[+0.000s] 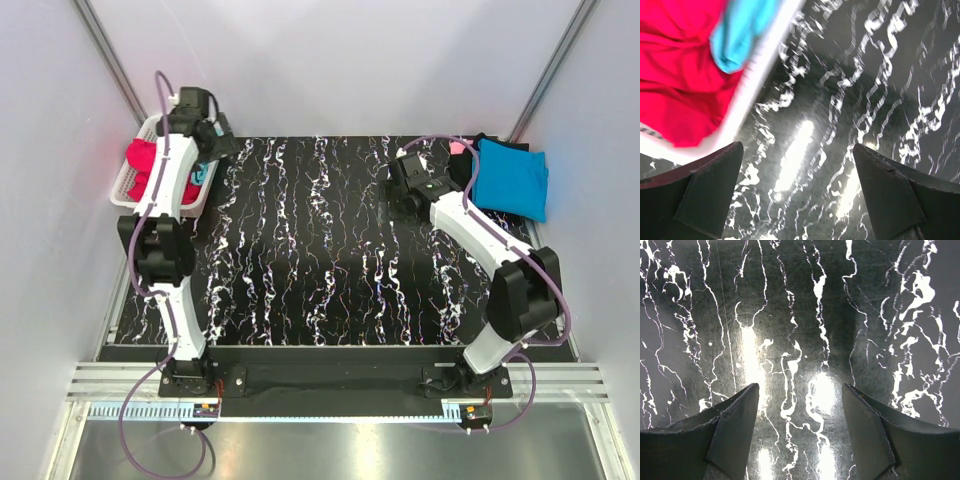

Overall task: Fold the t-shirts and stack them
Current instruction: Grab the tshirt from the pile

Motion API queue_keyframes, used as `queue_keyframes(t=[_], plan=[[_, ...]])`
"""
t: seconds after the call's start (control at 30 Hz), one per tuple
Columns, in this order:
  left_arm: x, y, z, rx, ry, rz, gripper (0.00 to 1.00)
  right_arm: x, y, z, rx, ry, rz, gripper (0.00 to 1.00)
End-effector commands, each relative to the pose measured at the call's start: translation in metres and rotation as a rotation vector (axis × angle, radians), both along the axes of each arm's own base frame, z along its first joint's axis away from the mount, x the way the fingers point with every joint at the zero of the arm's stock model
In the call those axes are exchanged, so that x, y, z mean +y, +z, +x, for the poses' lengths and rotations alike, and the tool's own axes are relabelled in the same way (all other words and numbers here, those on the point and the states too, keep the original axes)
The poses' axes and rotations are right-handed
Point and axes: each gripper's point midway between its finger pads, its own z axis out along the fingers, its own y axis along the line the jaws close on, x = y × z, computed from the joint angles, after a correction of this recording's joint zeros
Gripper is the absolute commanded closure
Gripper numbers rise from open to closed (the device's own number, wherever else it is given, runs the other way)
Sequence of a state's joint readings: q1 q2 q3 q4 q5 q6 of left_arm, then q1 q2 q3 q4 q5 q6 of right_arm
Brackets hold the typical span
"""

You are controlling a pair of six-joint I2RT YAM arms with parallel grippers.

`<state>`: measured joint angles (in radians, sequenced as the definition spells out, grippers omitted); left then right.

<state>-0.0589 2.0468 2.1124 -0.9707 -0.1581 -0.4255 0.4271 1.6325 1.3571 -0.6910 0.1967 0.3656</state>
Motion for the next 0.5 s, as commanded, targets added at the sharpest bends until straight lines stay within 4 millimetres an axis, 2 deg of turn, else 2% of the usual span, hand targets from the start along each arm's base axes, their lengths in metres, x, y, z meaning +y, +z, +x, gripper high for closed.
queue_keyframes(t=[0.0, 0.17, 0.3, 0.37, 0.47], plan=[[0.029, 0.02, 0.018, -0.085, 0.036, -0.1, 0.01, 0.012, 0.018, 0.019, -0.055, 0.013, 0.049, 0.26], [0.05, 0.024, 0.021, -0.112, 0.072, -0.027, 0.01, 0.015, 0.016, 0.023, -0.048, 0.016, 0.055, 0.26], [0.083, 0.026, 0.026, -0.133, 0.181, 0.047, 0.01, 0.018, 0.011, 0.024, -0.033, 0.024, 0.058, 0.26], [0.098, 0.018, 0.029, -0.134, 0.24, 0.035, 0.01, 0.022, 0.009, 0.025, -0.023, 0.033, 0.07, 0.26], [0.1, 0.01, 0.04, -0.152, 0.245, -0.014, 0.01, 0.025, 0.005, 0.025, -0.008, 0.032, 0.08, 0.27]])
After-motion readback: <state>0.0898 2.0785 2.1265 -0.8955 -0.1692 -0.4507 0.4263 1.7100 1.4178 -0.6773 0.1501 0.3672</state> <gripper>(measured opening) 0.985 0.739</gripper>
